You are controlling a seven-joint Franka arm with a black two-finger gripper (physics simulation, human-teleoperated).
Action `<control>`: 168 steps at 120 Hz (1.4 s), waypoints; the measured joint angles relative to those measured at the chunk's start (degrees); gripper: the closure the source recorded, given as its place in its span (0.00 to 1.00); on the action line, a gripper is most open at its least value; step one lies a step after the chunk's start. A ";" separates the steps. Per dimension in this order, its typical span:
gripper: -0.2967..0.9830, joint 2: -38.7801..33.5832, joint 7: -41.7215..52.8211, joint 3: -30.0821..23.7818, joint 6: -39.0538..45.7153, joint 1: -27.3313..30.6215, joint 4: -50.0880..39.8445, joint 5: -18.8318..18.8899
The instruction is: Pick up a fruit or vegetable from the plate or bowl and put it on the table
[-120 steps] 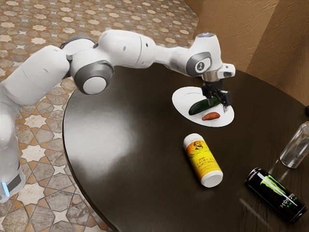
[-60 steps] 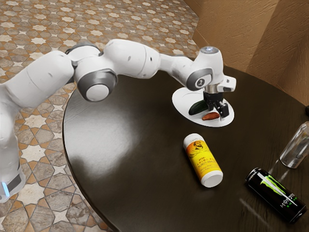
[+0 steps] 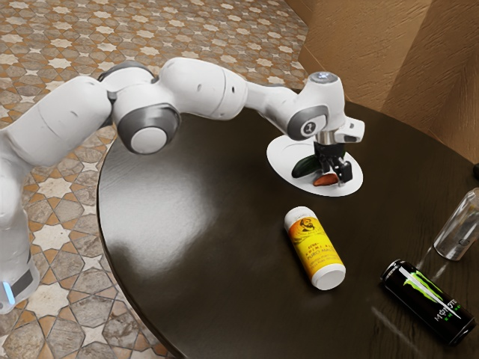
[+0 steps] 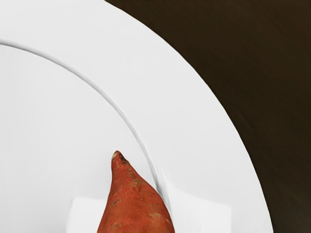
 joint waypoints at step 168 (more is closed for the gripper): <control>0.66 3.32 0.98 -9.39 12.58 -7.23 7.22 5.83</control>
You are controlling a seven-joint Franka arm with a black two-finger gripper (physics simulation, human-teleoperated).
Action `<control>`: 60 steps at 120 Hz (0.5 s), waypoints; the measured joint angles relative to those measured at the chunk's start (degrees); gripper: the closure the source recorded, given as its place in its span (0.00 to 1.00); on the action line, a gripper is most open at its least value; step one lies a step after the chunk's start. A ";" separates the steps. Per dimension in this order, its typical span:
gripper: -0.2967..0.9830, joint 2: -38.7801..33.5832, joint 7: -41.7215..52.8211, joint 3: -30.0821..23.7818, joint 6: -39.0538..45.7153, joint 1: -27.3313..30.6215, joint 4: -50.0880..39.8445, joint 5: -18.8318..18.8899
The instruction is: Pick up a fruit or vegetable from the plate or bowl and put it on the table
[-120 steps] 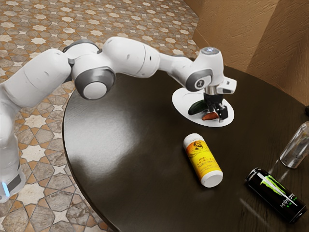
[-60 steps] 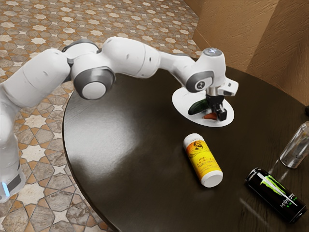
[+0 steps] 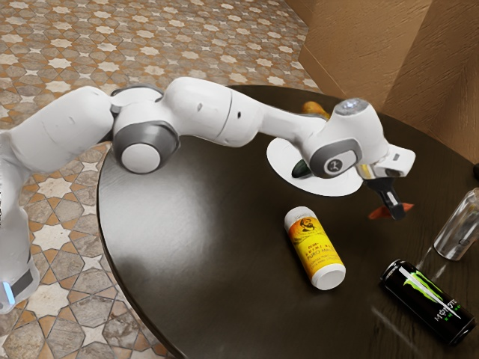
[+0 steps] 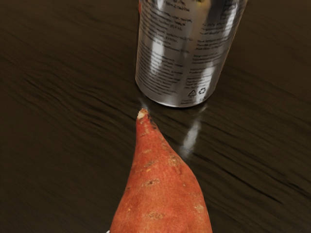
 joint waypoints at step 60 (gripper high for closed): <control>0.28 -20.43 -1.25 5.96 -24.84 1.86 -1.14 0.38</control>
